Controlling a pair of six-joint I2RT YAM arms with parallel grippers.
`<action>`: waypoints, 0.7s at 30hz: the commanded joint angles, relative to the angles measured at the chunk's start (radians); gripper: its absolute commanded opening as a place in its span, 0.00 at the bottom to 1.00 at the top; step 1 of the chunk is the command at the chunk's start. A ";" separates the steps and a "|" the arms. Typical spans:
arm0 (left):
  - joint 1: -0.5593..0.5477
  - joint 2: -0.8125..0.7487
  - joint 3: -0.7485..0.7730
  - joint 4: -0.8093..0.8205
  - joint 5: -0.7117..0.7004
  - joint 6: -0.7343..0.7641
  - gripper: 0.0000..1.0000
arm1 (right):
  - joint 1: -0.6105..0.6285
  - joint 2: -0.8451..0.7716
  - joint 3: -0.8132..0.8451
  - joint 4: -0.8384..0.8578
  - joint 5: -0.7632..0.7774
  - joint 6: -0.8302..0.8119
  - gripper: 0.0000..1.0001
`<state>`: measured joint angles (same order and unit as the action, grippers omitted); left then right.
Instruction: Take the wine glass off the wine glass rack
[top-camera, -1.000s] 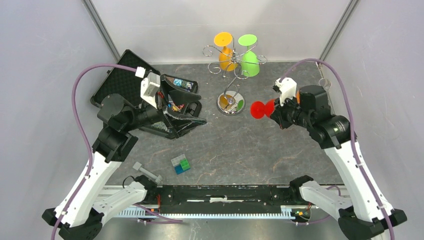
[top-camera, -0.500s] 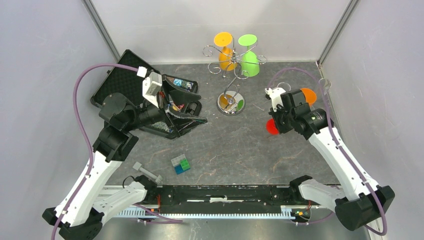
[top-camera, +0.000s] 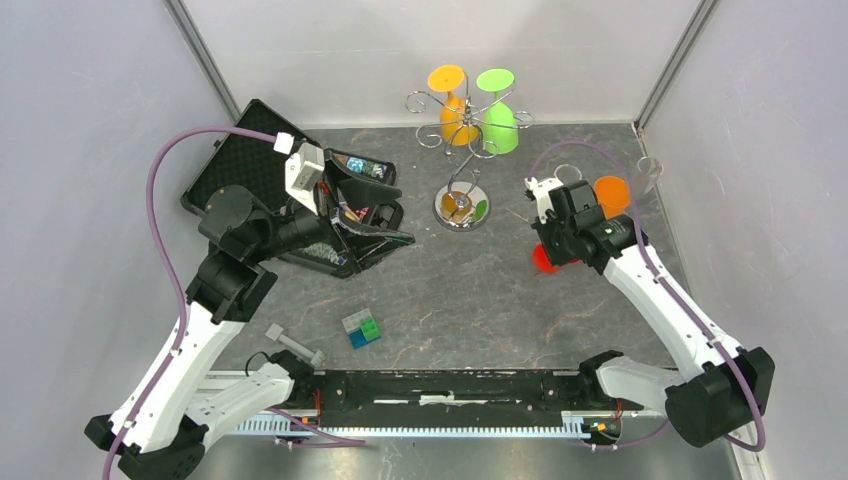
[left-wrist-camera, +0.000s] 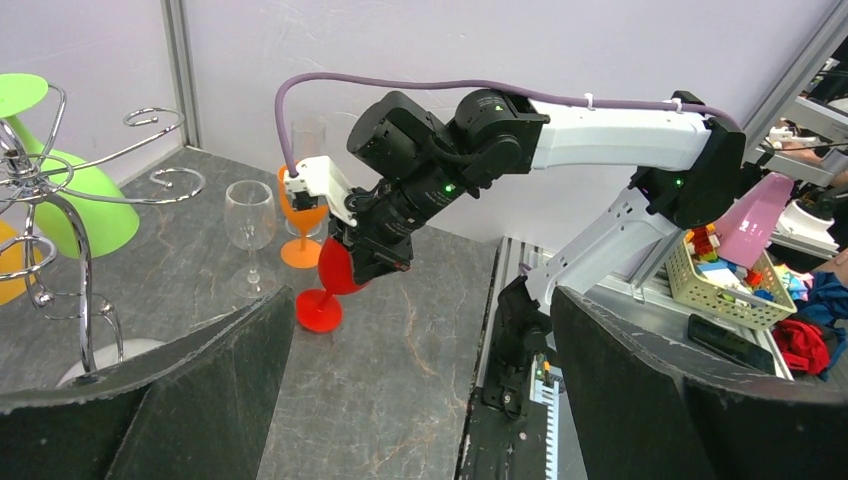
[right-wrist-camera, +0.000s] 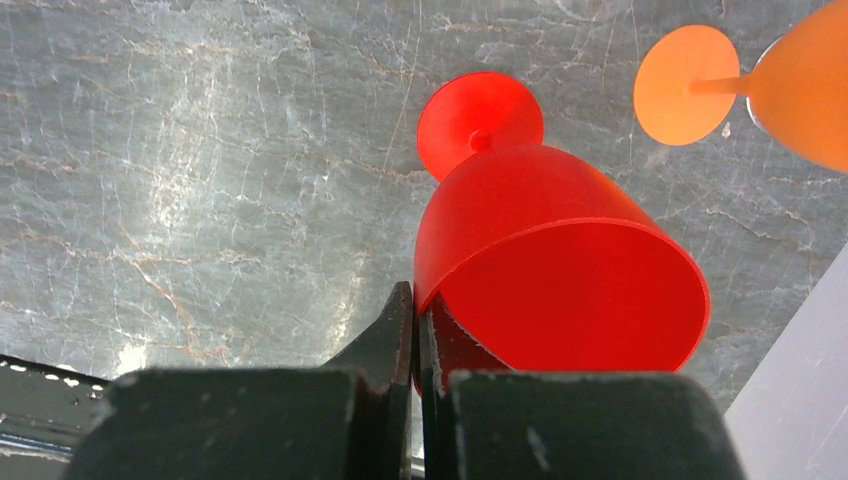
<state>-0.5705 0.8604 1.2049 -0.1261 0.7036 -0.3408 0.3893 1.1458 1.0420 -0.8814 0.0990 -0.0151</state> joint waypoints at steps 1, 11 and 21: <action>0.001 -0.004 0.004 0.009 -0.019 0.042 1.00 | 0.005 0.018 -0.009 0.076 0.014 0.014 0.01; 0.001 0.005 0.006 0.010 -0.015 0.020 1.00 | 0.005 0.052 0.009 0.093 0.054 0.014 0.30; 0.001 0.051 0.026 -0.016 -0.205 0.009 1.00 | 0.004 -0.001 0.066 0.130 0.064 0.056 0.56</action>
<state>-0.5709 0.8986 1.2049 -0.1307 0.6357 -0.3443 0.3908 1.1919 1.0435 -0.8143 0.1505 0.0166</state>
